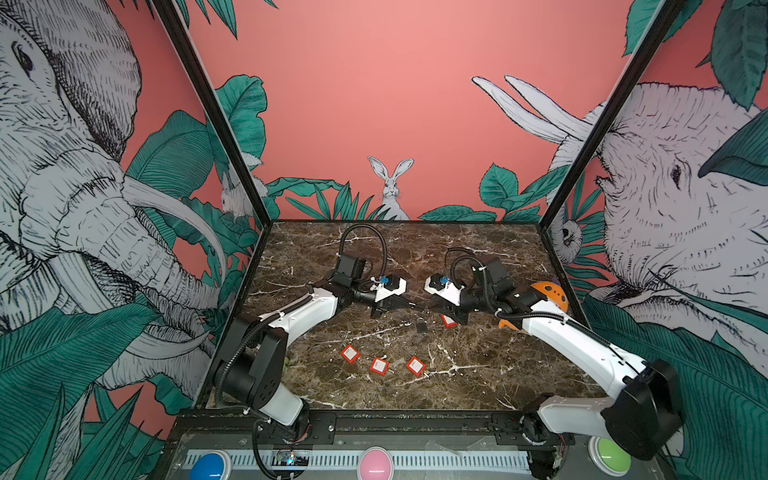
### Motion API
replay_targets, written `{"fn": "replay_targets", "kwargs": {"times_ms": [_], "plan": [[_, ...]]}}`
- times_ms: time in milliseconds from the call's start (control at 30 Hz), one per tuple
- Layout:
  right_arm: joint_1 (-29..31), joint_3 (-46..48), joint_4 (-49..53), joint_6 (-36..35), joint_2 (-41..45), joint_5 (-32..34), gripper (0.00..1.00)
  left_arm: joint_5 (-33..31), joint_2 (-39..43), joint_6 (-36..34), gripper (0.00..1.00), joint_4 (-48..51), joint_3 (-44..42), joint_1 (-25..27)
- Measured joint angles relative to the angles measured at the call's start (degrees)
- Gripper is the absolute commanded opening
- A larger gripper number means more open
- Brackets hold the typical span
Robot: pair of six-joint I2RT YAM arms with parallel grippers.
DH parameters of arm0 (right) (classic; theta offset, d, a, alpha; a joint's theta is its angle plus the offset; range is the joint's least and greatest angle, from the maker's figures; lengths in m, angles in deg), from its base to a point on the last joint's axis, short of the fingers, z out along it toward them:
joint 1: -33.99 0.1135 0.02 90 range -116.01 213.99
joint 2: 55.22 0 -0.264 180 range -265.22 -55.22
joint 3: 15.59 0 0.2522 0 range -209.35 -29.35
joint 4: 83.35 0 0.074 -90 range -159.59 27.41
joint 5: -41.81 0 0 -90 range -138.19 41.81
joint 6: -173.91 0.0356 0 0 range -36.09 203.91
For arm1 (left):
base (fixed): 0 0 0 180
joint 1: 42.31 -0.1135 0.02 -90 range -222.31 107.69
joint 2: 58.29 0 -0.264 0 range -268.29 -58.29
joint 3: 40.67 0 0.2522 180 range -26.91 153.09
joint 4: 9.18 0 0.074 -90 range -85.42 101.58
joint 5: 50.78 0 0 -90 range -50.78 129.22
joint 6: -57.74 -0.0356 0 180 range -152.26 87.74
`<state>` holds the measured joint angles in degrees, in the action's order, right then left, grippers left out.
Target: Lock with the key
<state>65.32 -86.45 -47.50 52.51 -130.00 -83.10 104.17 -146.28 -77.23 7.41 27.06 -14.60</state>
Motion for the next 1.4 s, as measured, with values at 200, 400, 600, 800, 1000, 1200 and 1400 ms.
{"fn": "replay_targets", "kwargs": {"times_ms": [200, 400, 600, 800, 1000, 1200, 1400], "plan": [[-0.02, -1.03, 1.42, 0.11, -2.01, -1.62, 0.2, 0.0, 0.87, -0.11, 0.0, 0.13, 0.0, 0.0], [0.0, -1.64, 1.88, 0.02, -3.34, -2.67, 0.11, -0.15, 0.87, -0.31, 0.0, 0.31, -0.02, -0.02], [0.0, -2.19, 2.36, -0.26, -3.87, -3.37, 0.03, -0.81, 0.9, -0.81, 0.0, 0.5, -0.02, -0.07], [0.0, -2.23, 3.04, -1.18, -3.87, -3.41, 0.0, -1.22, 0.92, -1.36, 0.0, 0.59, -0.07, -0.07], [0.04, -2.73, 4.46, -2.64, -3.91, -2.62, 0.0, -2.01, 1.16, -1.68, 0.0, 0.72, -0.24, 0.02], [-0.07, -2.93, 7.1, -4.68, -3.85, 0.04, 0.0, -3.43, 1.75, -3.19, 0.0, 3.17, -0.22, -0.22], [-1.36, -0.63, 7.89, -5.05, -2.49, 3.37, 0.0, -4.68, 1.77, -5.46, 0.0, 7.48, -0.02, -0.98]]}}
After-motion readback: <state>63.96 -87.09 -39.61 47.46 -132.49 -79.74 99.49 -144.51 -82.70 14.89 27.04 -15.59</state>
